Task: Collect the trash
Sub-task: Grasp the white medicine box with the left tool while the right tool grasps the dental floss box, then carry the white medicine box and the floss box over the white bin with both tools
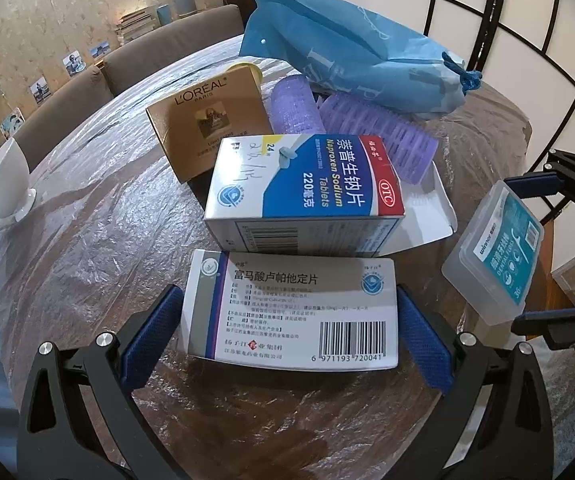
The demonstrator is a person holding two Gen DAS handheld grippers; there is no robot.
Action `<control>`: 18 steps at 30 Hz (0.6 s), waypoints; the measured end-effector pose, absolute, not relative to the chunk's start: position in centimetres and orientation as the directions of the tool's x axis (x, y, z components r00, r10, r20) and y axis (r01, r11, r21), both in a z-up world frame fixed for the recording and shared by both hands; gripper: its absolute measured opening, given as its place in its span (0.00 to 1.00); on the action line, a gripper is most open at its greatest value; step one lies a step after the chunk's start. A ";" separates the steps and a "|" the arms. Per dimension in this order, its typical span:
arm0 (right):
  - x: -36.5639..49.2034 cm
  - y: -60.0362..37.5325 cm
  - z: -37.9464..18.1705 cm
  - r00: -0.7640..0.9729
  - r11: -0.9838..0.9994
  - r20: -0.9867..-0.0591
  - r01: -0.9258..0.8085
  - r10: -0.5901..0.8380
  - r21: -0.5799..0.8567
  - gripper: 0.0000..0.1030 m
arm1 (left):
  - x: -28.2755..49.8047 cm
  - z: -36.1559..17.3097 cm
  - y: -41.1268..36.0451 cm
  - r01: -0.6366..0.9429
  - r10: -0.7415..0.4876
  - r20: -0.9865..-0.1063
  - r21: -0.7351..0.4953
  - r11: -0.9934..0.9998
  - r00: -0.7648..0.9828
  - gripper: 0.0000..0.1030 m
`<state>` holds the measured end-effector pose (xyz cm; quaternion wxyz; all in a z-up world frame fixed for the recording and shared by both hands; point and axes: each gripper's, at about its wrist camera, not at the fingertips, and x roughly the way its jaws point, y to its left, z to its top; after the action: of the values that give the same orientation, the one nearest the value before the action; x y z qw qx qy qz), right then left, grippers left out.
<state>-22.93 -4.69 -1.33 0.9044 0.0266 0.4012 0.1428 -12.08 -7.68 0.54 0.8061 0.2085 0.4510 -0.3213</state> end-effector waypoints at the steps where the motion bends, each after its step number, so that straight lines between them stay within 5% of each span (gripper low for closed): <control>1: -22.9 -4.6 -1.5 0.634 0.959 -0.722 -0.234 0.275 0.161 0.96 | -12.1 0.6 -7.8 0.704 -0.328 -0.861 0.047 0.709 0.388 0.99; 18: -22.3 -4.7 -0.8 0.684 0.964 -0.691 -0.257 0.233 0.070 0.89 | -14.3 0.8 -7.3 0.653 -0.305 -0.848 0.064 0.754 0.434 0.95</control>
<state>-22.34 -4.75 -0.82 0.9175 -0.0164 0.3744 0.1334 -14.27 -7.29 0.85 0.8239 0.1958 0.4455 -0.2907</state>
